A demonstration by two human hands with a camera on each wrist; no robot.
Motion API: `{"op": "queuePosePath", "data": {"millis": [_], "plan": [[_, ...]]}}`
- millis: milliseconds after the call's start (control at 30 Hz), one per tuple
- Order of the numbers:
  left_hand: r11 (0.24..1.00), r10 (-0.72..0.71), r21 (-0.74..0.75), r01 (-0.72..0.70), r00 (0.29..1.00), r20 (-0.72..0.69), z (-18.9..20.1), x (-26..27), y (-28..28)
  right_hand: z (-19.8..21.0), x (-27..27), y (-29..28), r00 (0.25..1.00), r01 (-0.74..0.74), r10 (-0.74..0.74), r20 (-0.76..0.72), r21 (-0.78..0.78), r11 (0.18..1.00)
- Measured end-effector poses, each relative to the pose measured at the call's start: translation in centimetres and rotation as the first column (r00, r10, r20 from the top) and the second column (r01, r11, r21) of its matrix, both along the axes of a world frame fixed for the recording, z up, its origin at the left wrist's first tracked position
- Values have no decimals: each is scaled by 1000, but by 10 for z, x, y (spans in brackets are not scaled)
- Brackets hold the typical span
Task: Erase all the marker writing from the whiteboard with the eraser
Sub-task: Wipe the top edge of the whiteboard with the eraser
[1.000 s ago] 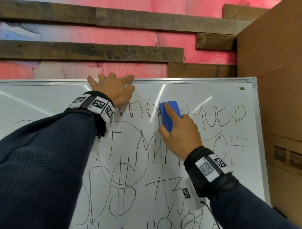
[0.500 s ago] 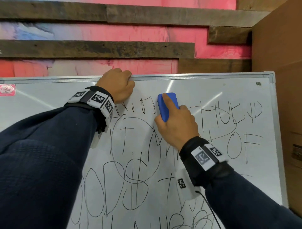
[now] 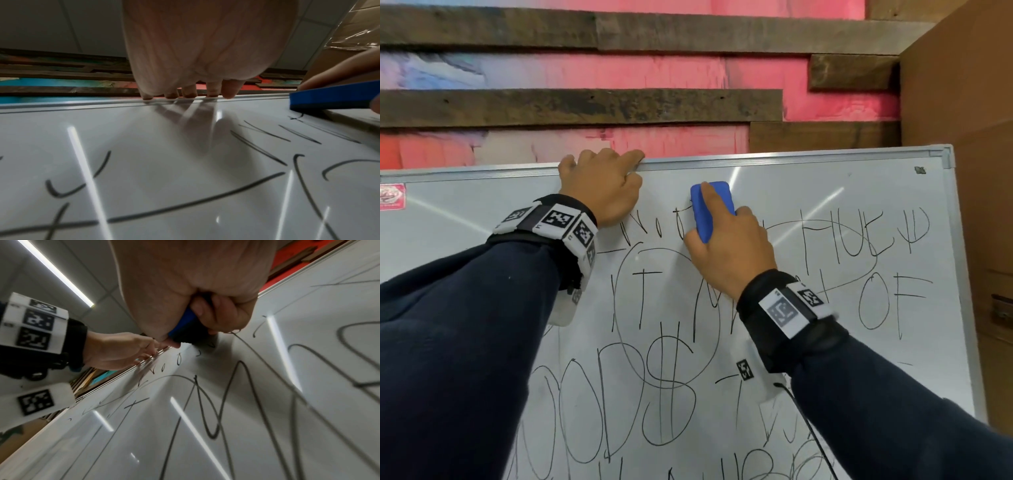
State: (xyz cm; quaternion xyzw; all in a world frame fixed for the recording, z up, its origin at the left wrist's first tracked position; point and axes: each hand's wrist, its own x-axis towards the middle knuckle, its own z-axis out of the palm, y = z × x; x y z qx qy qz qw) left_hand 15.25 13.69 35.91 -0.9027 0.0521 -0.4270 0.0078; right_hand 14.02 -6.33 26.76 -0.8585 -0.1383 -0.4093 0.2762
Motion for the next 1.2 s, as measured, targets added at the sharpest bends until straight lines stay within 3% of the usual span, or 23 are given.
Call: {"op": "queuePosePath", "data": {"millis": [233,433,633,867,1067,1200], "plan": [[998,-66,-10,66,997,-36,8,-6,9,-29,-17,24,999,-34,30,-44,-86,996],[988,133,-64,-141,984,-116,7,-10,15,-13,-7,29,999,-32,32,2,-52,998],[997,72,41,-68,994,-87,6,-18,33,-44,-24,38,997,-64,60,-50,-87,994],[998,-55,-45,51,994,-90,11,-29,36,-10,-14,60,997,-77,77,-3,-64,995],[982,170,-68,-178,980,-104,5,-25,53,-35,-26,72,991,-116,108,-75,-113,987],[982,170,-58,-178,978,-117,7,-27,57,-13,-17,81,987,-154,150,-58,-66,986]]}}
